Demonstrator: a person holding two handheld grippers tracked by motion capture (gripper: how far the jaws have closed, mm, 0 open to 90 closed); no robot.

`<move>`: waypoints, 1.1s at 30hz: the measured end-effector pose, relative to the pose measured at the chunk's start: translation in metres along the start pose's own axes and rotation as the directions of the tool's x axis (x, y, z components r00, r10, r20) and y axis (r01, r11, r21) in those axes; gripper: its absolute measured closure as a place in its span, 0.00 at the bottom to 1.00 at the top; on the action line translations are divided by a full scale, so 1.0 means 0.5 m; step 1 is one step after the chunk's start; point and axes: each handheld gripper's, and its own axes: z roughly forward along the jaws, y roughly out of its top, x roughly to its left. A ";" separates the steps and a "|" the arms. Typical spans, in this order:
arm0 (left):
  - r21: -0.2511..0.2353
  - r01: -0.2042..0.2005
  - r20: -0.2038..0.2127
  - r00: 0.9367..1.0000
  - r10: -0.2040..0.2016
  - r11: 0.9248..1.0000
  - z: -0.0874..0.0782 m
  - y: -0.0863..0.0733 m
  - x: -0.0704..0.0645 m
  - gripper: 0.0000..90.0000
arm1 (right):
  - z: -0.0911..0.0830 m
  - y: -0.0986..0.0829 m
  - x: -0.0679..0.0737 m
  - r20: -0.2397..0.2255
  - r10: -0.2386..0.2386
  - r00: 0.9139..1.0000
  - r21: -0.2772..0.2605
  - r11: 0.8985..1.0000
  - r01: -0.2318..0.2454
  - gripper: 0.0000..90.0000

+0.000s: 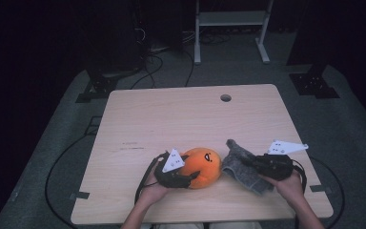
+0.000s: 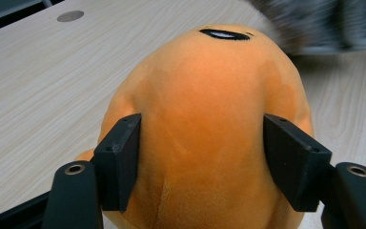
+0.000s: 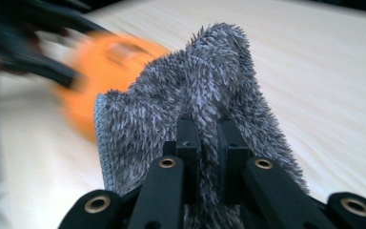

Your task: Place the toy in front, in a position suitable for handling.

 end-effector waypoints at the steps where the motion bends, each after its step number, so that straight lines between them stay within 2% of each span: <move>1: -0.001 -0.004 0.001 1.000 0.004 1.000 0.000 0.000 -0.001 0.37 | 0.001 0.007 0.010 -0.036 -0.014 0.999 -0.021 1.000 0.013 0.91; 2: -0.003 -0.008 0.003 1.000 0.008 1.000 0.001 0.000 -0.001 0.37 | 0.008 0.018 0.027 -0.092 -0.035 0.995 -0.026 0.999 0.033 0.90; 3: -0.004 -0.019 0.006 1.000 0.019 1.000 0.001 -0.001 -0.001 0.37 | 0.015 0.022 0.039 -0.113 -0.064 0.992 -0.017 0.998 0.063 0.90; 4: -0.005 -0.023 0.012 1.000 0.023 1.000 0.002 -0.001 -0.002 0.38 | 0.032 0.027 0.060 -0.128 -0.114 0.985 0.008 0.993 0.116 0.90; 6: -0.002 -0.028 0.011 1.000 0.028 1.000 0.005 0.000 -0.004 0.38 | 0.065 0.031 0.082 -0.110 -0.160 0.981 0.064 0.984 0.168 0.85; 7: 0.002 -0.031 0.007 0.999 0.031 1.000 0.005 0.000 -0.004 0.38 | 0.081 0.031 0.087 -0.092 -0.171 0.981 0.081 0.981 0.178 0.82; 9: 0.003 -0.024 0.010 1.000 0.024 1.000 0.007 0.000 -0.002 0.38 | 0.107 0.029 0.093 -0.047 -0.188 0.981 0.094 0.977 0.191 0.68; 11: -0.001 -0.016 0.016 1.000 0.016 1.000 0.009 -0.002 0.001 0.38 | 0.115 0.030 0.094 -0.039 -0.182 0.983 0.077 0.980 0.184 0.64; 13: 0.002 -0.027 0.020 0.999 0.027 1.000 0.009 -0.001 0.001 0.38 | 0.119 0.031 0.097 -0.031 -0.166 0.986 0.054 0.984 0.167 0.57; 16: 0.006 -0.043 0.023 0.999 0.043 0.999 0.011 -0.001 -0.003 0.38 | 0.122 0.034 0.100 -0.025 -0.172 0.985 0.047 0.984 0.173 0.57; 19: 0.010 -0.053 0.016 0.998 0.053 0.999 0.013 0.001 -0.008 0.38 | 0.131 0.035 0.097 -0.017 -0.145 0.989 0.030 0.989 0.145 0.58; 21: 0.009 -0.056 0.016 0.998 0.055 0.998 0.013 0.000 -0.009 0.38 | 0.136 0.035 0.096 -0.001 -0.143 0.990 0.027 0.989 0.143 0.69; 22: 0.009 -0.056 0.017 0.998 0.056 0.998 0.013 0.000 -0.008 0.38 | 0.137 0.033 0.097 0.019 -0.166 0.986 0.028 0.986 0.165 0.78; 24: 0.007 -0.056 0.021 0.998 0.056 0.998 0.012 0.001 -0.007 0.38 | 0.134 0.029 0.095 0.015 -0.160 0.987 0.028 0.987 0.159 0.85; 29: 0.000 -0.025 0.024 0.999 0.025 1.000 0.010 0.000 0.002 0.33 | 0.121 0.017 0.081 0.007 -0.136 0.991 0.054 0.989 0.136 0.89; 33: -0.001 -0.017 0.024 1.000 0.017 1.000 0.010 -0.001 0.005 0.32 | 0.112 0.006 0.068 0.041 -0.134 0.990 0.107 0.986 0.129 0.90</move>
